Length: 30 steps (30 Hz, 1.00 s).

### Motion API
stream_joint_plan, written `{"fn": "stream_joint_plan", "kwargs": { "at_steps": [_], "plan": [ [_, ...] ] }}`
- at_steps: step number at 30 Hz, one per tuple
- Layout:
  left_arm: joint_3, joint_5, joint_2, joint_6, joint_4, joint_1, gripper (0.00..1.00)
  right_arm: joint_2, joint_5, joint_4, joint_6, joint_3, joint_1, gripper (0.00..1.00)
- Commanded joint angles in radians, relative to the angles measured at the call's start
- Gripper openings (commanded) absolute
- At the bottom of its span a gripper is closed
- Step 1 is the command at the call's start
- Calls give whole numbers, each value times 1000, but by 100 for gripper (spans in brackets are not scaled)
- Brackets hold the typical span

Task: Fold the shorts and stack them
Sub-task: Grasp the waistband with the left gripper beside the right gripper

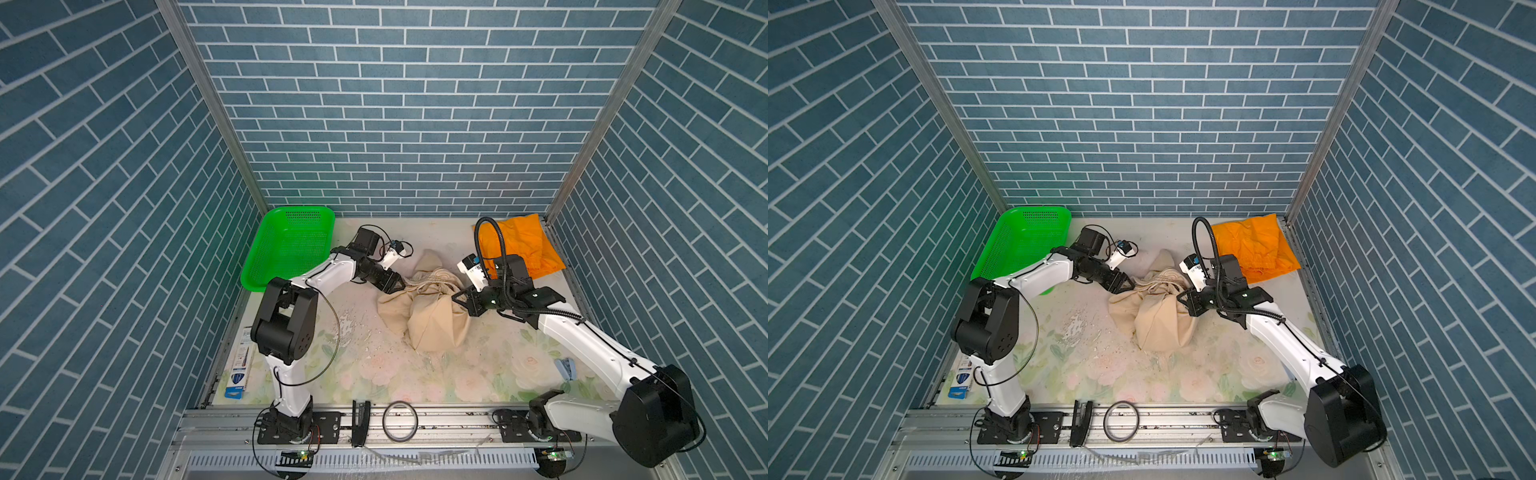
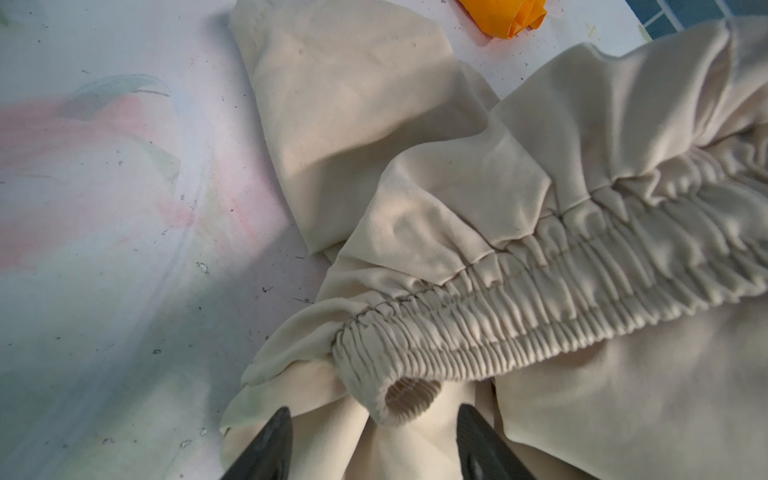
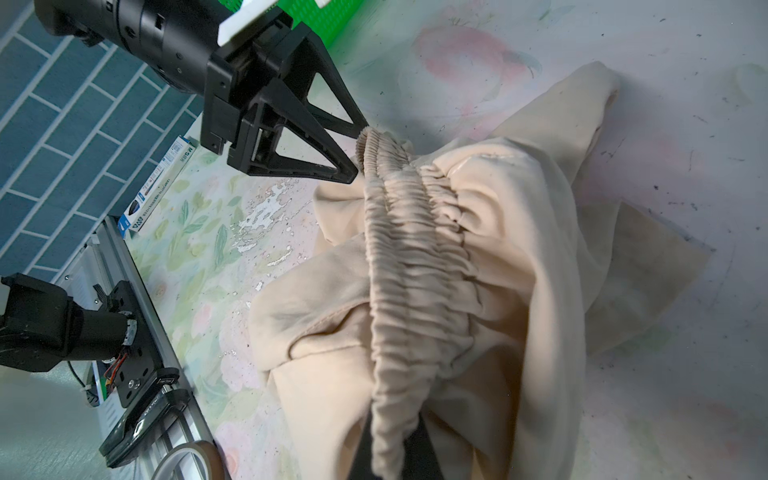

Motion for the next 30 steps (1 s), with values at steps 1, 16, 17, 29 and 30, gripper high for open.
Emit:
{"fn": "stream_joint_plan", "kwargs": {
  "at_steps": [1, 16, 17, 29, 30],
  "plan": [
    [29, -1, 29, -15, 20, -5, 59, -13, 2, 23, 17, -14, -4, 0],
    [132, -84, 93, -42, -31, -52, 0, -28, 60, 16, 18, -31, -5, 2],
    [148, -120, 86, -44, -57, -53, 0, -32, 80, 9, 16, -29, -5, 2],
    [486, -370, -72, -138, -446, -52, 0, -35, 208, -158, -73, 136, -4, 0],
    [520, -391, -87, -148, -481, -53, 0, -37, 208, -178, -86, 168, -4, 0]
  ]
}}
